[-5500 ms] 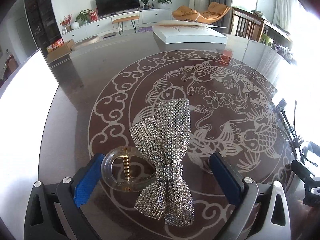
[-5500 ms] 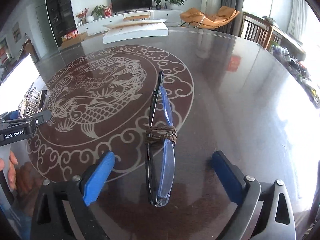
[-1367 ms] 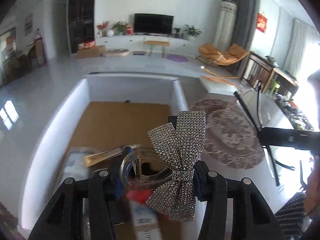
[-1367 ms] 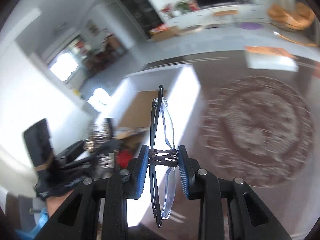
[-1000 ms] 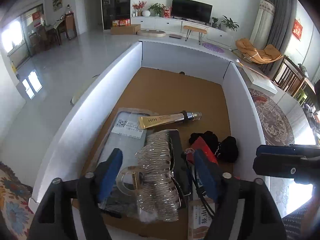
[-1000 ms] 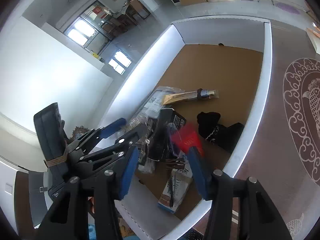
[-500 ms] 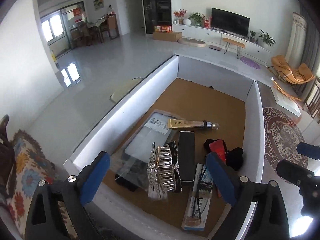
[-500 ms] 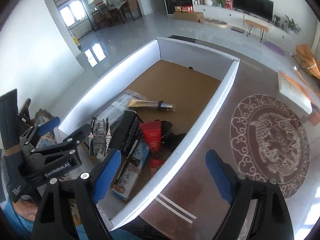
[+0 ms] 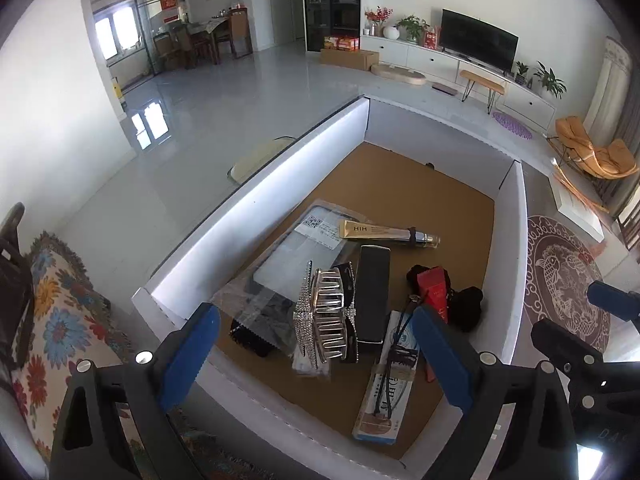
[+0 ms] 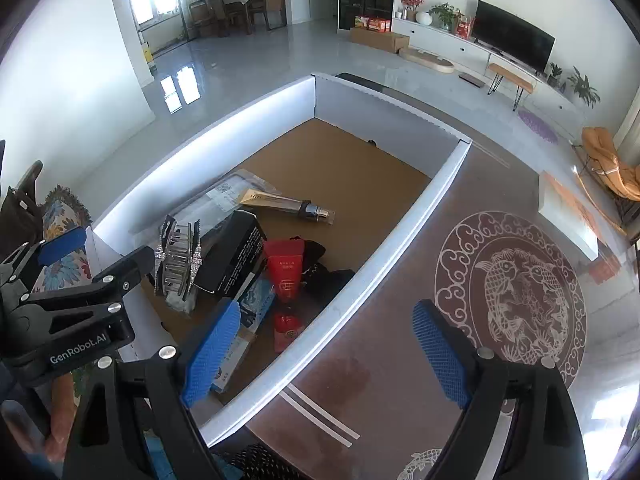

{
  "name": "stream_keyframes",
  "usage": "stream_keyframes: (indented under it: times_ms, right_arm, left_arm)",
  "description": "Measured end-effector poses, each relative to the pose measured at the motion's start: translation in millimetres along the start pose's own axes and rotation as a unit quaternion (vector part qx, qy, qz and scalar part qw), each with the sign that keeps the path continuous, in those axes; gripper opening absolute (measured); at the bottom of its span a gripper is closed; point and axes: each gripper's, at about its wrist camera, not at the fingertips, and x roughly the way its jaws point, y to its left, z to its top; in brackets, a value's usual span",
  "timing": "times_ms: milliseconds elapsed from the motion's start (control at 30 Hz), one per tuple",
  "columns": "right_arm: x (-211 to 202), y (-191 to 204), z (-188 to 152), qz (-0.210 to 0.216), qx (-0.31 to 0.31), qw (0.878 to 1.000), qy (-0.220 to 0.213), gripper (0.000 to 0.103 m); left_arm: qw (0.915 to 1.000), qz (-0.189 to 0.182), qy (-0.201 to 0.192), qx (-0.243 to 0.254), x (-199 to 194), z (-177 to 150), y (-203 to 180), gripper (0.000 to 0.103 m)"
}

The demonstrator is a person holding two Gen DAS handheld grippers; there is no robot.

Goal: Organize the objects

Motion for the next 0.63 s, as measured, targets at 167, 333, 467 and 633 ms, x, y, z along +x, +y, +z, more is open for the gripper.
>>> stream_keyframes:
  times_ms: [167,333,467,633]
  right_arm:
    - [3.5,4.8,0.7,0.001,-0.005,1.0,0.004,0.089]
    - [5.4,7.5,-0.1,-0.004,-0.01,1.0,0.007,0.089]
    - [5.9,6.6,-0.5,-0.005,-0.007,1.0,0.007,0.089]
    - [3.7,5.9,-0.6,-0.003,-0.006,1.0,0.005,0.089]
  left_arm:
    - [1.0,0.005,-0.003,-0.006,0.2,-0.1,2.4,0.098]
    - [0.9998,0.007,-0.014,-0.008,-4.5,1.4,2.6,0.098]
    - [0.9996,0.004,-0.027,-0.005,-8.5,2.7,1.1,0.098]
    - [0.9988,0.008,-0.044,-0.02,-13.4,2.1,4.9,0.098]
